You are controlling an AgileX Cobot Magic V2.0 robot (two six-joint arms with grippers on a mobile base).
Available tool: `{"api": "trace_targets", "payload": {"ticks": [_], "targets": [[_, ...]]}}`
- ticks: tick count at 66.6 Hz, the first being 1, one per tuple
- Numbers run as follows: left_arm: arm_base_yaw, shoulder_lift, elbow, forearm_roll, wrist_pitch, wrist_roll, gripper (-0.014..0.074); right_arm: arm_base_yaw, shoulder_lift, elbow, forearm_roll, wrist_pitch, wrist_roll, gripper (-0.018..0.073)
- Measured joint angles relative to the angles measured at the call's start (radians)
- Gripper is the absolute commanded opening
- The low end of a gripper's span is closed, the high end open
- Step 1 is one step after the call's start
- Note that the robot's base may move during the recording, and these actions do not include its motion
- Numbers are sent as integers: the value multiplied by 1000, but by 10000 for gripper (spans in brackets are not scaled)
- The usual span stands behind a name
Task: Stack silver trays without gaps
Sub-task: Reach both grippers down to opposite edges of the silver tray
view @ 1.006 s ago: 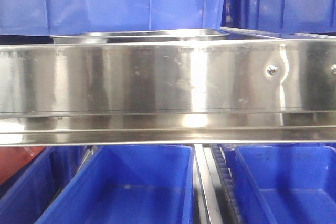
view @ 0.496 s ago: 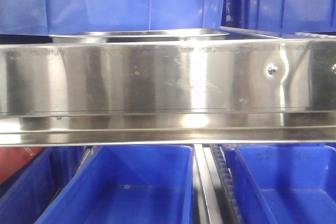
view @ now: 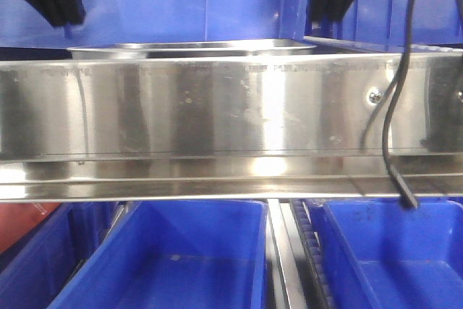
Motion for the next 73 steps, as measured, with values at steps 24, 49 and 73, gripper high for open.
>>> {"api": "trace_targets", "payload": {"ticks": [24, 49, 73], "targets": [[-11, 10, -4, -2, -40, 0, 181, 0, 28, -2, 18, -41, 2, 177], [-11, 57, -4, -4, -50, 0, 256, 0, 57, -2, 55, -84, 2, 127], [-11, 81, -4, -8, -69, 0, 256, 0, 78, -2, 62, -99, 2, 127]]}}
